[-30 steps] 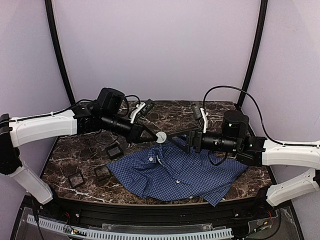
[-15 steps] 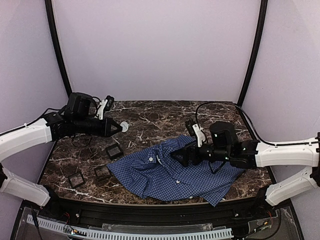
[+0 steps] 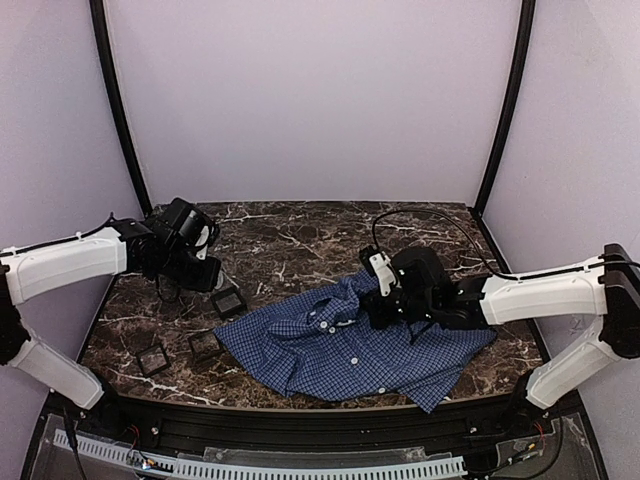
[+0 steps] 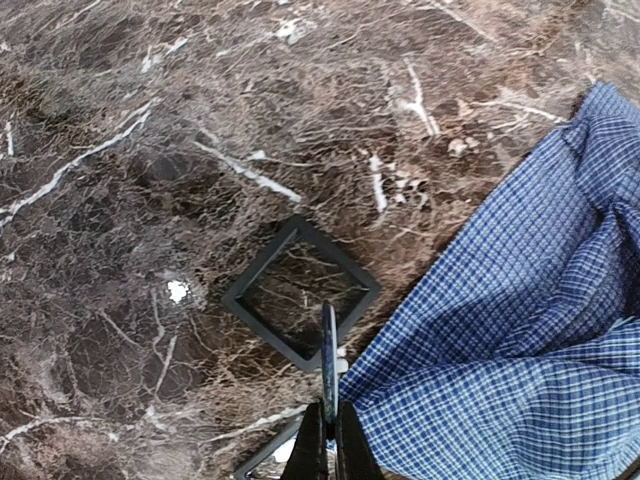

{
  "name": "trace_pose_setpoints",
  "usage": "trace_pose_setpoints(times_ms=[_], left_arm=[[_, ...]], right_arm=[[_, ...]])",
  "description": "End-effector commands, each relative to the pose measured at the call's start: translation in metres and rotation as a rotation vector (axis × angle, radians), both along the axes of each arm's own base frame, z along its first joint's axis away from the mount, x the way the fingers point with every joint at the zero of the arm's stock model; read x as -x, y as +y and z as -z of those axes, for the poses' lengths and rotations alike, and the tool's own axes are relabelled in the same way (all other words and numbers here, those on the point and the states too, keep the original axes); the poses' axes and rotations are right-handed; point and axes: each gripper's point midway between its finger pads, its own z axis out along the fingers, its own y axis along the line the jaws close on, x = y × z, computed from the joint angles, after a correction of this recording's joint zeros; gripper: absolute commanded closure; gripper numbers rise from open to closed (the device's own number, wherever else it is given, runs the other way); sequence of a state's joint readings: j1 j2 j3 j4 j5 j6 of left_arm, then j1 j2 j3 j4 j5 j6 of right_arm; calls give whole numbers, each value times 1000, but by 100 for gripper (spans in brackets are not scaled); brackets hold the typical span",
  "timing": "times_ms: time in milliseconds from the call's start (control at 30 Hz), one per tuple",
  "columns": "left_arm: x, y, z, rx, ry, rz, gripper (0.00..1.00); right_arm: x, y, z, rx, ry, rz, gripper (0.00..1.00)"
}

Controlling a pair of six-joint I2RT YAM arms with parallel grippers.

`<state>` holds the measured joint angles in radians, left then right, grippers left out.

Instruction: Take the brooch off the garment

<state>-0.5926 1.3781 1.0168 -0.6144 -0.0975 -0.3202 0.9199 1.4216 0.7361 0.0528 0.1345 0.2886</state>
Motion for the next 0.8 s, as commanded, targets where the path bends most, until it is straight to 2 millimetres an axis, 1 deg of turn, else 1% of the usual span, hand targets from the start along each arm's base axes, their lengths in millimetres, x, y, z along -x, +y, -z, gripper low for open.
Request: trace_pose_setpoints(times_ms=[0, 133, 200, 367, 500, 767], left_arm=[[-8, 23, 7, -163, 8, -38, 99], [-15, 20, 18, -199, 35, -23, 99], [-16, 18, 26, -210, 54, -13, 99], [-17, 16, 44, -240, 100, 6, 99], [-21, 20, 52, -292, 107, 4, 99], [-28, 17, 62, -318, 115, 20, 99]], right_arm=[[-22, -46, -7, -4, -7, 195, 100], [-21, -75, -7, 1, 6, 273, 100], [-21, -84, -8, -8, 12, 299, 100], [-17, -85, -19, -60, 6, 292, 100], [-15, -82, -24, -88, 4, 276, 100], [-9, -84, -23, -100, 19, 274, 100]])
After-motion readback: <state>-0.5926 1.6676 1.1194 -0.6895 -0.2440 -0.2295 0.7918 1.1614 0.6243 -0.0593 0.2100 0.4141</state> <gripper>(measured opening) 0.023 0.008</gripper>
